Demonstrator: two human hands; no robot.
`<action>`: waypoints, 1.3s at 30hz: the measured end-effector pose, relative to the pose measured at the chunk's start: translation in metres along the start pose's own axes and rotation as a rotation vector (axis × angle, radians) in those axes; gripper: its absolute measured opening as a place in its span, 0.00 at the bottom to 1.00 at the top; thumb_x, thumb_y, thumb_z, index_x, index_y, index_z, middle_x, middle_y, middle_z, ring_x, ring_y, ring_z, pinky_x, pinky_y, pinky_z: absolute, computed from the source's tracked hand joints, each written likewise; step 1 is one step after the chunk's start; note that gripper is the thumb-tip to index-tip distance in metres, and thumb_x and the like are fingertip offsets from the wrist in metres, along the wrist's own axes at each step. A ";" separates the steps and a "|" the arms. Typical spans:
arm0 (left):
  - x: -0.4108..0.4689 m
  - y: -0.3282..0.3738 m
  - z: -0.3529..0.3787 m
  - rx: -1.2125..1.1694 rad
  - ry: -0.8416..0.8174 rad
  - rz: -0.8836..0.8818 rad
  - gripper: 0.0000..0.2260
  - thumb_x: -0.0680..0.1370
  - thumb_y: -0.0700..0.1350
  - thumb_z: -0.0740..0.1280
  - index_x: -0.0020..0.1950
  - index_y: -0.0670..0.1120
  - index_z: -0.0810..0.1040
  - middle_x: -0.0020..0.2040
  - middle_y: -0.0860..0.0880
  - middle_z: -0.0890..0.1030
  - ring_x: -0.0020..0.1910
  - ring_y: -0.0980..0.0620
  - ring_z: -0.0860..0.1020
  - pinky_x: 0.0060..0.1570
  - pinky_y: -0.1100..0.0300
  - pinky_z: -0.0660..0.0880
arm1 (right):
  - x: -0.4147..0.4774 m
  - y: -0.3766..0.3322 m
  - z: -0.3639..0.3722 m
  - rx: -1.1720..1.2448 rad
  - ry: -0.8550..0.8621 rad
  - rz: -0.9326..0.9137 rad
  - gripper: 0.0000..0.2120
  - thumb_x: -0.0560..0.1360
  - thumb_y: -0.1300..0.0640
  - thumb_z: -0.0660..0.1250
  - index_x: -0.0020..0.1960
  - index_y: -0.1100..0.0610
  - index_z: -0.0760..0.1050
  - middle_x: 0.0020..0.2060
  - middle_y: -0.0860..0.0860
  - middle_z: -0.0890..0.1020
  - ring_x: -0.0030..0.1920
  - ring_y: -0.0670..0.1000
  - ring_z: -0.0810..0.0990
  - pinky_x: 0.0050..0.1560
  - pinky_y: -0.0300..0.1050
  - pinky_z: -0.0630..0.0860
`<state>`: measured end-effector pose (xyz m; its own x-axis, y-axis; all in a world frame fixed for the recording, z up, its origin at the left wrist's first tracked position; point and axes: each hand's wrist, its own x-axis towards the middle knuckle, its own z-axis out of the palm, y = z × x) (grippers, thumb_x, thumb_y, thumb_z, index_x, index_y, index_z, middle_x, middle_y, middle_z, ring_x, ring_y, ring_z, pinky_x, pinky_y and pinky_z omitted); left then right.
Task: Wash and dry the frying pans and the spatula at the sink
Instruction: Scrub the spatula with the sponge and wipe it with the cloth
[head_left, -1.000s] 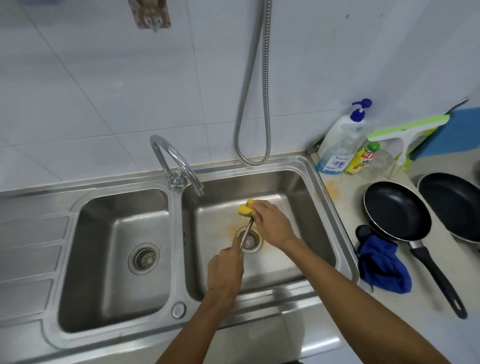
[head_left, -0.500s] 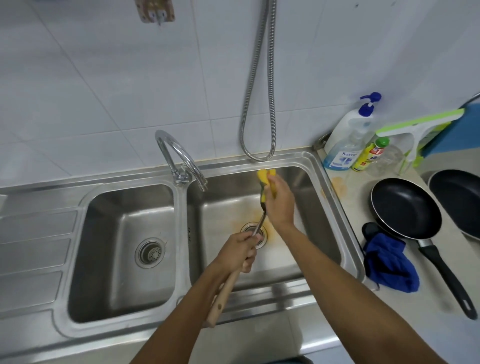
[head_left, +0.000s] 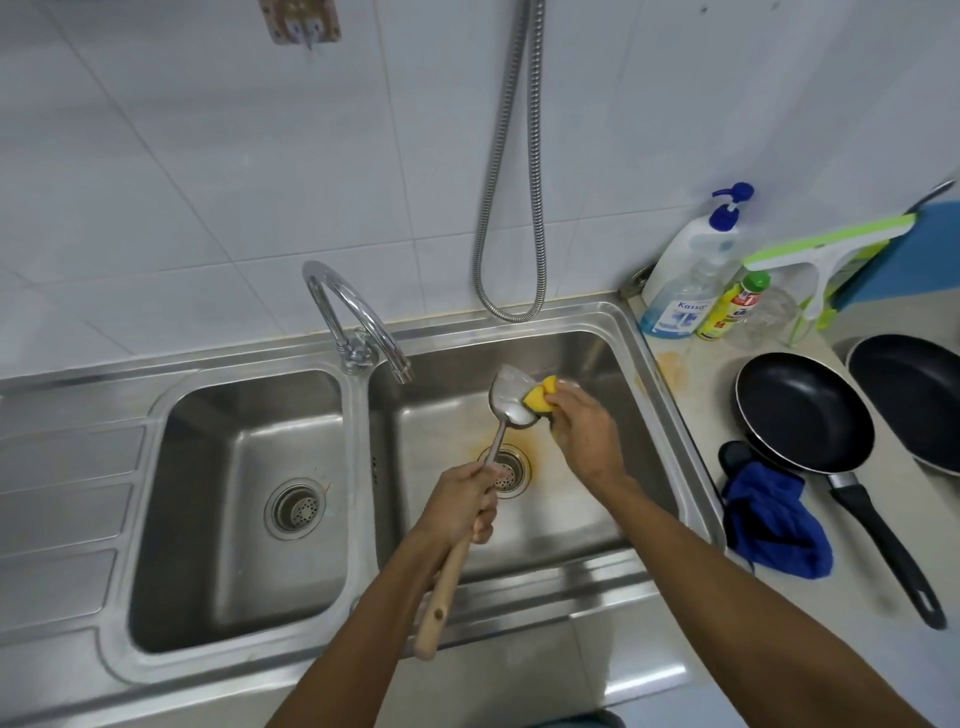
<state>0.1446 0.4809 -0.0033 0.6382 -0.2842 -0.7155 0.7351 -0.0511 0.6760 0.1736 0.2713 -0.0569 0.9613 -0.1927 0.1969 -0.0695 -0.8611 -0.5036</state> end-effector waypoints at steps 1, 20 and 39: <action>-0.001 0.005 -0.001 0.016 0.004 0.016 0.08 0.84 0.43 0.61 0.55 0.39 0.77 0.26 0.49 0.66 0.18 0.54 0.63 0.21 0.68 0.59 | -0.005 -0.010 0.005 0.010 -0.021 -0.071 0.14 0.74 0.62 0.72 0.59 0.56 0.82 0.61 0.52 0.82 0.59 0.53 0.81 0.61 0.50 0.79; -0.013 0.001 0.006 0.293 0.025 0.114 0.10 0.85 0.47 0.60 0.49 0.44 0.74 0.27 0.49 0.69 0.21 0.54 0.64 0.23 0.62 0.63 | 0.013 -0.039 0.017 -0.049 -0.167 -0.188 0.09 0.78 0.58 0.66 0.57 0.52 0.78 0.59 0.49 0.78 0.53 0.54 0.75 0.49 0.48 0.78; 0.000 -0.005 0.025 0.466 0.040 0.216 0.10 0.85 0.50 0.60 0.55 0.47 0.78 0.29 0.51 0.70 0.24 0.56 0.65 0.23 0.61 0.64 | 0.064 0.032 -0.009 -0.180 -0.215 0.196 0.07 0.72 0.63 0.68 0.48 0.55 0.77 0.48 0.56 0.81 0.48 0.60 0.80 0.45 0.51 0.80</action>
<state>0.1352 0.4578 -0.0019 0.7793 -0.2989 -0.5507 0.4111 -0.4194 0.8094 0.2301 0.2269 -0.0530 0.9580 -0.2754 -0.0804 -0.2857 -0.8906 -0.3539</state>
